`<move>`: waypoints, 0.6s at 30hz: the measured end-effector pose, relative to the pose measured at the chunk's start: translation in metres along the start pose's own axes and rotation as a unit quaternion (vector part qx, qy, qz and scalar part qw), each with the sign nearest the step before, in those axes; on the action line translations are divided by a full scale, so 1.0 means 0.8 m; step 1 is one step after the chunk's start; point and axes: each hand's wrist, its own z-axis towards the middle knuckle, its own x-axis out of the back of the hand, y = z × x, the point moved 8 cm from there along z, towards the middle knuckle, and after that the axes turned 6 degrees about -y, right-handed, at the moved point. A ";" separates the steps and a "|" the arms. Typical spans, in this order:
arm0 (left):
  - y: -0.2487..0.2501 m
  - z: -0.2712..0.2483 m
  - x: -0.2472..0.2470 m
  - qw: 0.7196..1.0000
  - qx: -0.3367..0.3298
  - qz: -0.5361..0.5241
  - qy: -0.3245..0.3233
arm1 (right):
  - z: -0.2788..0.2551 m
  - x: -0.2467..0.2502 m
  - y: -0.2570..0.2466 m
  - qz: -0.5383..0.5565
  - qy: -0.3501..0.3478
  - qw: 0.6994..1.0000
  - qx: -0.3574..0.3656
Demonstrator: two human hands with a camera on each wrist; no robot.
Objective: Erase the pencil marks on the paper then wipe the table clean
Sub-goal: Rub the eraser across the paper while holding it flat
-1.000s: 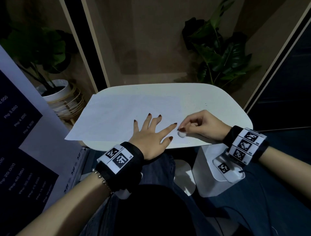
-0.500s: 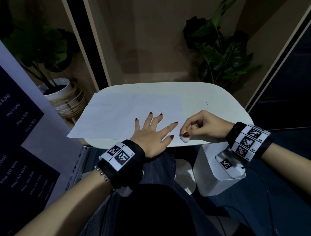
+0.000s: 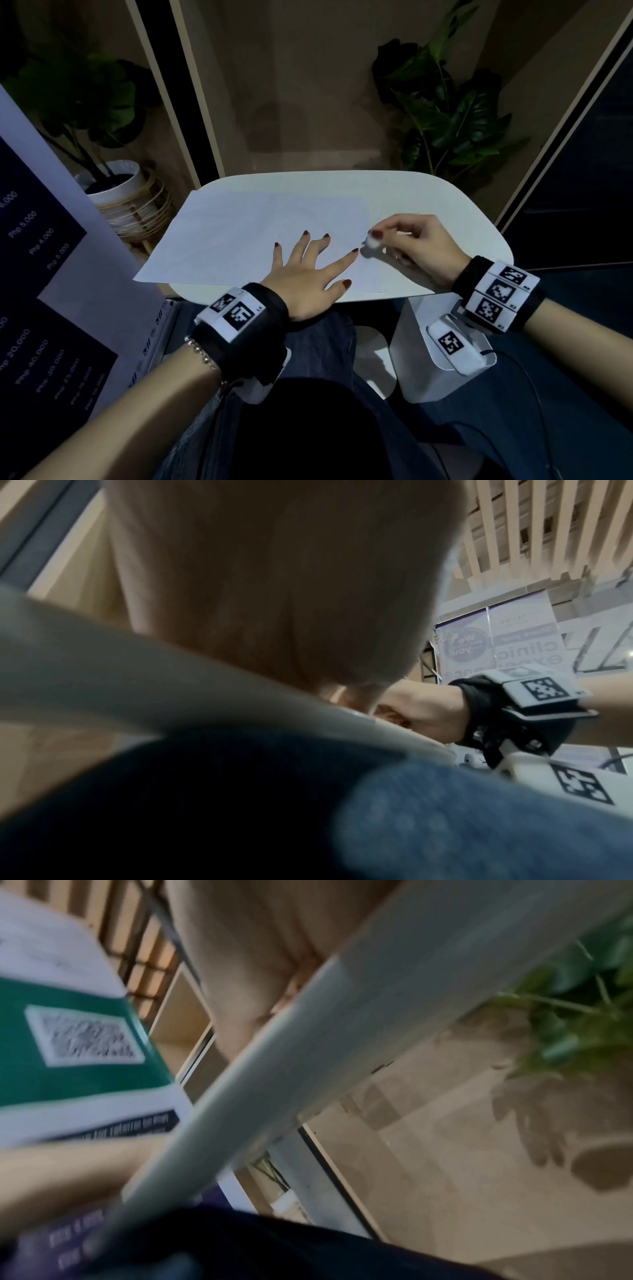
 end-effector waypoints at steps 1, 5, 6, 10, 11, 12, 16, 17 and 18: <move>-0.002 -0.002 0.004 1.000 -0.008 -0.026 -0.009 | 0.001 0.008 -0.002 0.031 0.031 0.999 -0.006; -0.020 -0.018 0.051 0.985 -0.041 -0.168 0.021 | 0.006 0.032 -0.016 0.035 0.097 0.995 0.010; -0.030 -0.022 0.064 0.984 -0.040 -0.168 0.037 | 0.006 0.036 -0.022 -0.001 0.108 0.994 0.011; -0.094 -0.032 0.088 0.996 0.067 -0.038 0.041 | 0.011 0.038 -0.023 0.033 0.123 0.992 -0.023; -0.112 -0.034 0.091 0.994 0.099 -0.013 0.036 | 0.011 0.030 -0.023 0.060 0.110 0.992 -0.033; -0.129 -0.035 0.092 0.992 0.122 -0.003 0.030 | 0.010 0.021 -0.022 0.084 0.095 0.991 -0.042; -0.172 -0.043 0.097 0.987 0.160 -0.017 0.013 | 0.000 -0.002 -0.029 0.142 0.057 0.987 -0.057; -0.174 -0.045 0.099 0.987 0.158 -0.016 0.012 | -0.004 -0.009 -0.032 0.158 0.046 0.985 -0.061; -0.173 -0.046 0.098 0.989 0.148 -0.013 0.005 | -0.009 -0.019 -0.032 0.182 0.032 0.980 -0.070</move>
